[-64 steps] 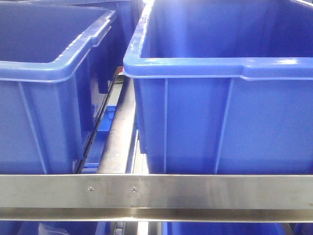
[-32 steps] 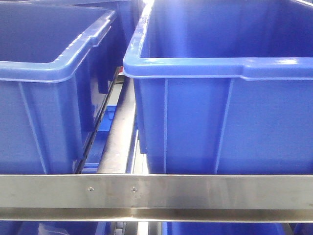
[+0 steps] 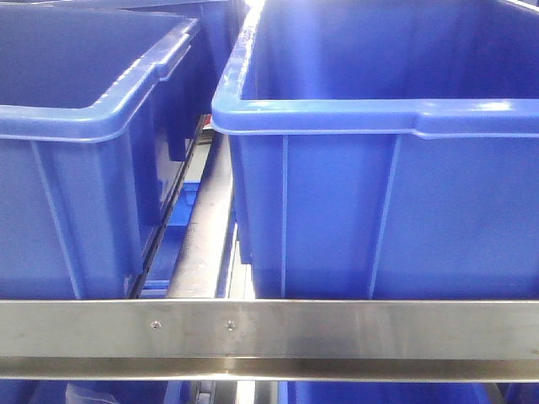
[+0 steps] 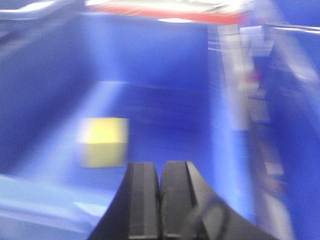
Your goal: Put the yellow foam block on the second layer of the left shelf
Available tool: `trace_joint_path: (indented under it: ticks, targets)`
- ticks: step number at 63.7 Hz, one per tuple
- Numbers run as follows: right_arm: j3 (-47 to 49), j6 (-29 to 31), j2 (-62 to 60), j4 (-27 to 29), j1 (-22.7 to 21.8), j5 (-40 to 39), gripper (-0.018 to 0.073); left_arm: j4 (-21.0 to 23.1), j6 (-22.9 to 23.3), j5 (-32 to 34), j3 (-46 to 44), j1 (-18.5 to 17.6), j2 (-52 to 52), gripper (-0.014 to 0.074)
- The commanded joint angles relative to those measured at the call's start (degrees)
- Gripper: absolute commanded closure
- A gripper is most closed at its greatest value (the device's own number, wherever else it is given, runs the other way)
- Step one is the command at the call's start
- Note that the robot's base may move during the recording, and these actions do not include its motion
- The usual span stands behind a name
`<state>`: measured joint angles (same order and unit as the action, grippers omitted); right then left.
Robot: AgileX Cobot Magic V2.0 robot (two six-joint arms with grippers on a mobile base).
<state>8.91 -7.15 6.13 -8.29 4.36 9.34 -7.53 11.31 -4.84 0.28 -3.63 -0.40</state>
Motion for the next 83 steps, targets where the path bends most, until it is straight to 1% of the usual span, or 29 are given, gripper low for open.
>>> trace_joint_path:
  ticks: [1,8,16,19,83]
  targets:
    - [-1.4,0.4,-3.2,-0.4,-2.0,-5.3,0.0503,0.4,0.2,4.8,1.6,0.0,-0.6,0.0460]
    - [-5.9,0.4,-8.0,-0.4,-3.0,-5.3,0.0503,0.4,0.2,4.8,1.6,0.0,-0.6,0.0460]
    - [-9.5,0.4,-7.8,-0.4,-3.1,-5.9,0.0503,0.4,0.2,4.8,1.6,0.0,-0.6,0.0460]
    - [-9.4,0.4,-7.8,-0.4,-3.1,-4.4,0.0503,0.4,0.2,4.8,1.6,0.0,-0.6,0.0460]
    - [-9.4,0.4,-7.8,-0.4,-3.1,-4.4,0.0503,0.4,0.2,4.8,1.6,0.0,-0.6,0.0460]
